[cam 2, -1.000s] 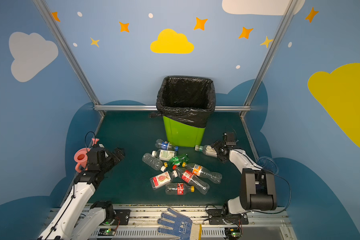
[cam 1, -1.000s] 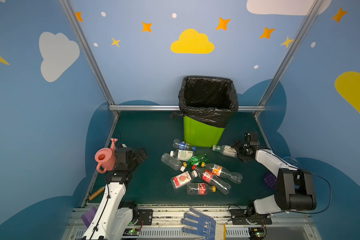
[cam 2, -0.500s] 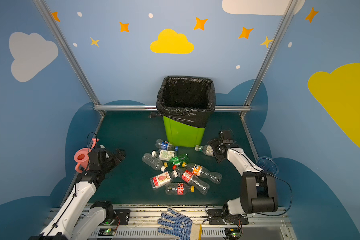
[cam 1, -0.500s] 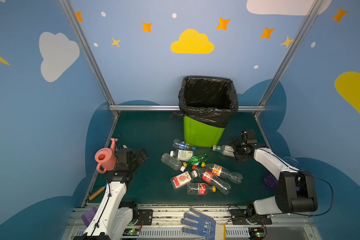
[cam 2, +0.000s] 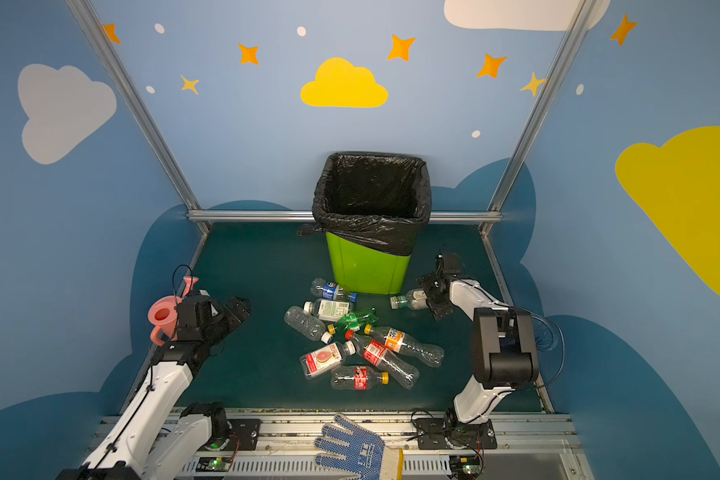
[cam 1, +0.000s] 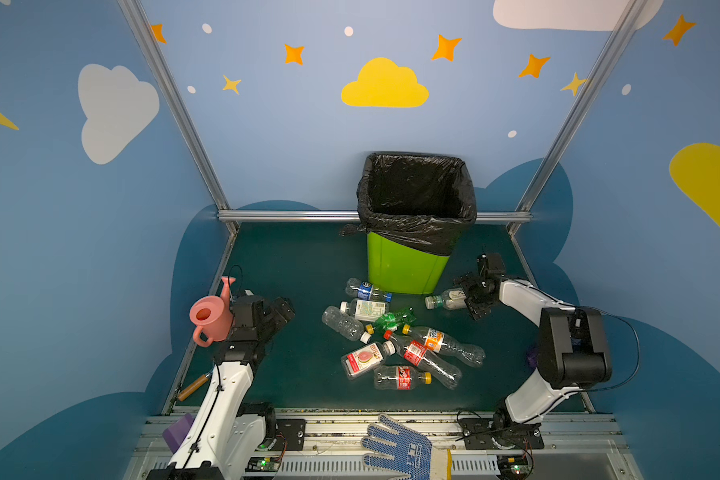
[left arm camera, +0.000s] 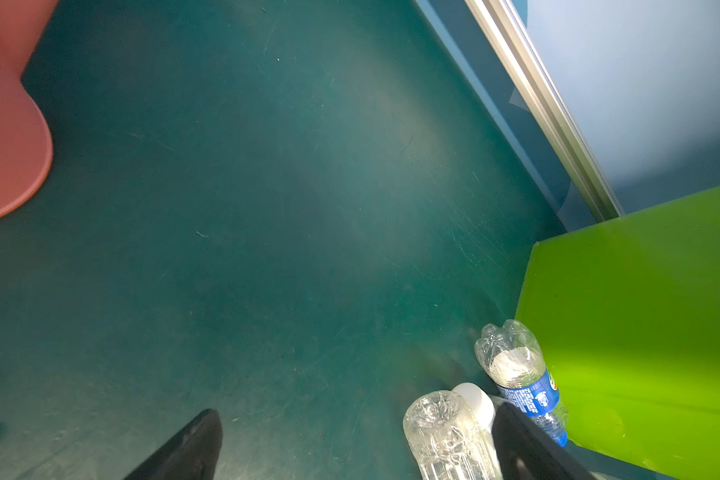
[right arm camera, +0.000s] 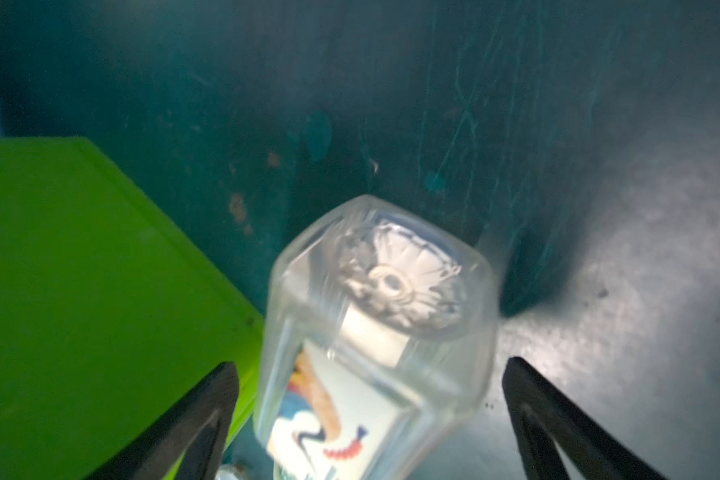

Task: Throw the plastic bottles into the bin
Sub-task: 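Close the right gripper on the clear square bottle beside the bin, then lift the clear square bottle with the right gripper over the bin and release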

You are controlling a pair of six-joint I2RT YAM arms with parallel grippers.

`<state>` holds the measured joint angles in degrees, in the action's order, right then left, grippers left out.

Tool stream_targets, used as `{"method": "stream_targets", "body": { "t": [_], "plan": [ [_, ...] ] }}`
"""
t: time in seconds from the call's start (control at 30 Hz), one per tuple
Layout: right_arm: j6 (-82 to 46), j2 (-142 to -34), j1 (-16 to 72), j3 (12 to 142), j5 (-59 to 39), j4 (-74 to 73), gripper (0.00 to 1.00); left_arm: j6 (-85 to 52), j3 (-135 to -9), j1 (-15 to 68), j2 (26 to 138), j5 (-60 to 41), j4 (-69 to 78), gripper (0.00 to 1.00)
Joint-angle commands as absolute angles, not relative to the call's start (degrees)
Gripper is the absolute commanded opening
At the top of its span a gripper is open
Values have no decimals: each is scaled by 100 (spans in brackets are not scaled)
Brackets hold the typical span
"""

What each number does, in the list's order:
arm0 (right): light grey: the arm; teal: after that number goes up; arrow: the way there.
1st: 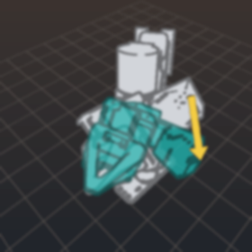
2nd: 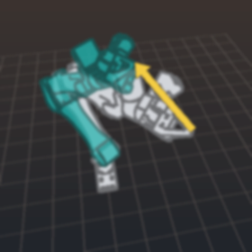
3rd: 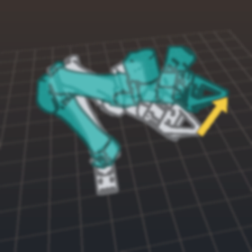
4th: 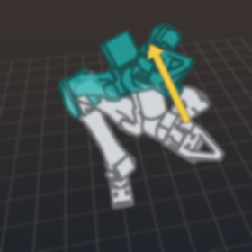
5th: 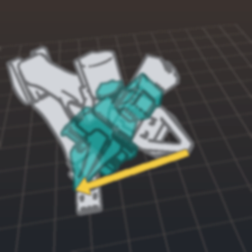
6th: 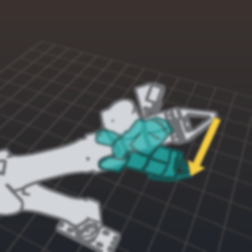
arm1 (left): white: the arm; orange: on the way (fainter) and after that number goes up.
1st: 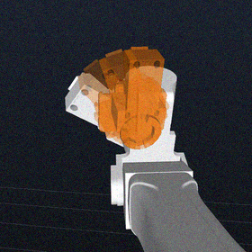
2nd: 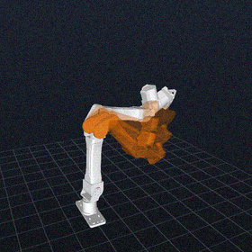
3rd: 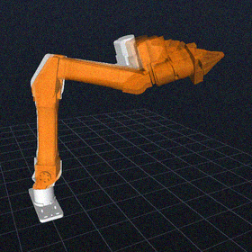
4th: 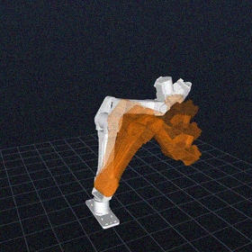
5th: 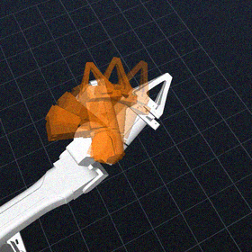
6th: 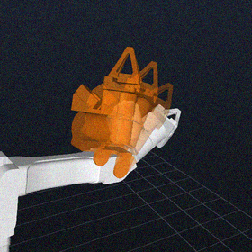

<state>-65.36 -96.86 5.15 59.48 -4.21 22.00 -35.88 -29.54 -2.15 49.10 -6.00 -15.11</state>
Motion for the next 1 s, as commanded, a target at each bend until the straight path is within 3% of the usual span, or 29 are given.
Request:
{"method": "stream_targets", "body": {
  "t": [0.0,0.47,0.63,0.77,0.9,0.97],
  "plan": [
    [-6221,-9842,518,6252,-347,2417,97,-3609,-2896,-239,4956,-633,-1432,100],
    [-5354,-10539,537,6783,-505,2890,78,-3653,-2839,-257,4911,-589,-1410,100],
    [-5360,-10497,508,6786,-543,2832,61,-3731,-2795,-264,4877,-580,-1410,100],
    [-5404,-10318,493,6838,-552,2778,57,-3805,-2738,-268,4860,-598,-1374,100],
    [-5399,-10075,457,6900,-561,2722,41,-3852,-2685,-269,4842,-588,-1380,100],
    [-5366,-9904,416,6917,-530,2708,38,-3873,-2672,-267,4840,-580,-1380,100]
  ]
}}
